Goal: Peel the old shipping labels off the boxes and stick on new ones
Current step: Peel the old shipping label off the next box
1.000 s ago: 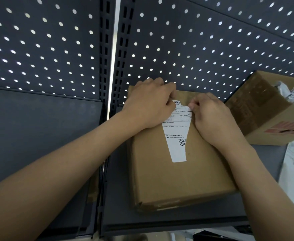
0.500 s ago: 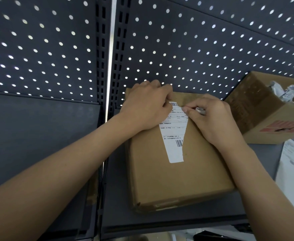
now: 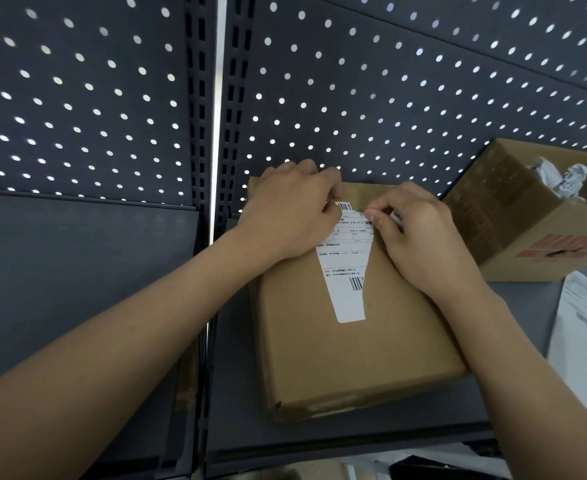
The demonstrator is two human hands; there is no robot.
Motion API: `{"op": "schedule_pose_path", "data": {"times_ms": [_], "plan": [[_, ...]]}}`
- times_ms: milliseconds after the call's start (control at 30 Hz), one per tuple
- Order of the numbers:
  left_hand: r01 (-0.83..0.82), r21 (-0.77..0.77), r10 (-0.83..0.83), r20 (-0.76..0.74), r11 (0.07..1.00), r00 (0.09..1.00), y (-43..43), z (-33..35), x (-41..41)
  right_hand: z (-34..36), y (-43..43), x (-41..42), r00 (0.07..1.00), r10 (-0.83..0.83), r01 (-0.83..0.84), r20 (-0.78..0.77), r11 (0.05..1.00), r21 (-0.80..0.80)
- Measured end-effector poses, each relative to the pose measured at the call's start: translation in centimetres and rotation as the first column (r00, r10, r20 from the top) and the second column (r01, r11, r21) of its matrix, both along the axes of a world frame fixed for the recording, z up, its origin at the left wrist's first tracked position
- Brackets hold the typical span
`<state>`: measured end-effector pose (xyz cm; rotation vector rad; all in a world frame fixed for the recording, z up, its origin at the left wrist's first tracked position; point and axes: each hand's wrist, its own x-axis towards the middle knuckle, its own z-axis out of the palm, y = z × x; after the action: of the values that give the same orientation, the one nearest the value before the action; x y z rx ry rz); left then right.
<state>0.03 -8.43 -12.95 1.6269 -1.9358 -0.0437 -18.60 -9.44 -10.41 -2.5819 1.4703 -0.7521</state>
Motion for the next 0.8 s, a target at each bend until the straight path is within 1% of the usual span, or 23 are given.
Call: {"op": "schedule_pose_path", "data": {"times_ms": [567, 800], "plan": [[-0.003, 0.008, 0.003, -0.005, 1.0, 1.0, 0.2, 0.2, 0.0, 0.6, 0.6, -0.1, 0.996, 0.024, -0.026, 0.089, 1.0, 0.012], [-0.008, 0.007, 0.008, -0.001, 1.0, 1.0, 0.2, 0.2, 0.0, 0.7, 1.2, 0.0, 0.988, 0.065, -0.068, 0.14, 0.997, 0.021]]}}
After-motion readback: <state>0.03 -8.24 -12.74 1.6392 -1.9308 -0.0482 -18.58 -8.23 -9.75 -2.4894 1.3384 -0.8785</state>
